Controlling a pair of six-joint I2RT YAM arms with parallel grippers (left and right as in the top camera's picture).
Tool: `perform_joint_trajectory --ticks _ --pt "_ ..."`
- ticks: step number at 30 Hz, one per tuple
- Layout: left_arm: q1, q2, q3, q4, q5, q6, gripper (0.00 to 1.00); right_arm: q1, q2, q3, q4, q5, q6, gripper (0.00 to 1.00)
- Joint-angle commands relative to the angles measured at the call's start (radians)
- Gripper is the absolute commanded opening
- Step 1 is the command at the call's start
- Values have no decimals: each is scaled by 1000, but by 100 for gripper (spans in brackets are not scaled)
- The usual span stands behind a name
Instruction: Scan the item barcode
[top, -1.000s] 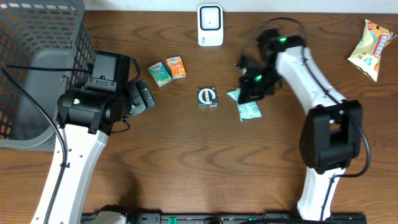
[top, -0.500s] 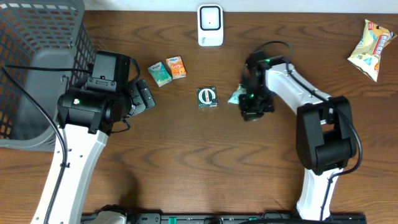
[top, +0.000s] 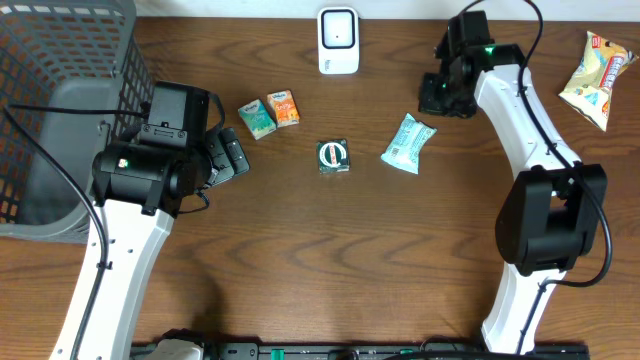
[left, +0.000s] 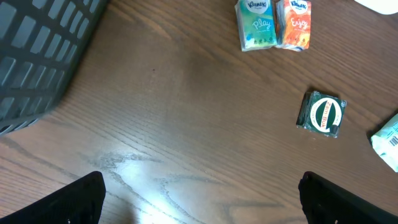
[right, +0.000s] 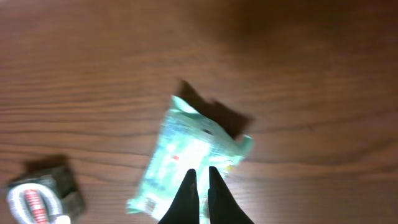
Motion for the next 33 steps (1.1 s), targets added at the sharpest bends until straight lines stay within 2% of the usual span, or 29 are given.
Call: perform_joint_trajectory --ticks 1,3,6,7,8,12,16,21,33 --pt "4 -3 3 -4 -10 -1 98 29 -6 2 -30 -56 -17 1" --pt "4 -3 3 -4 -10 -1 98 33 -6 -3 -55 -45 -26 2" --pt "4 -3 3 -4 -10 -1 97 34 -6 -12 -92 -6 -26 7" --pt "4 -3 3 -4 -10 -1 98 34 -6 -16 -104 7 -26 6" --pt "4 -3 3 -4 -10 -1 98 34 -6 -22 -117 24 -26 1" --pt "4 -3 3 -4 -10 -1 98 34 -6 -77 -121 32 2 1" --pt "4 -3 3 -4 -10 -1 98 34 -6 -172 -79 25 12 1" --pt "4 -3 3 -4 -10 -1 98 27 -6 -290 37 114 24 1" --pt "4 -3 3 -4 -10 -1 98 17 -6 -298 266 82 34 1"
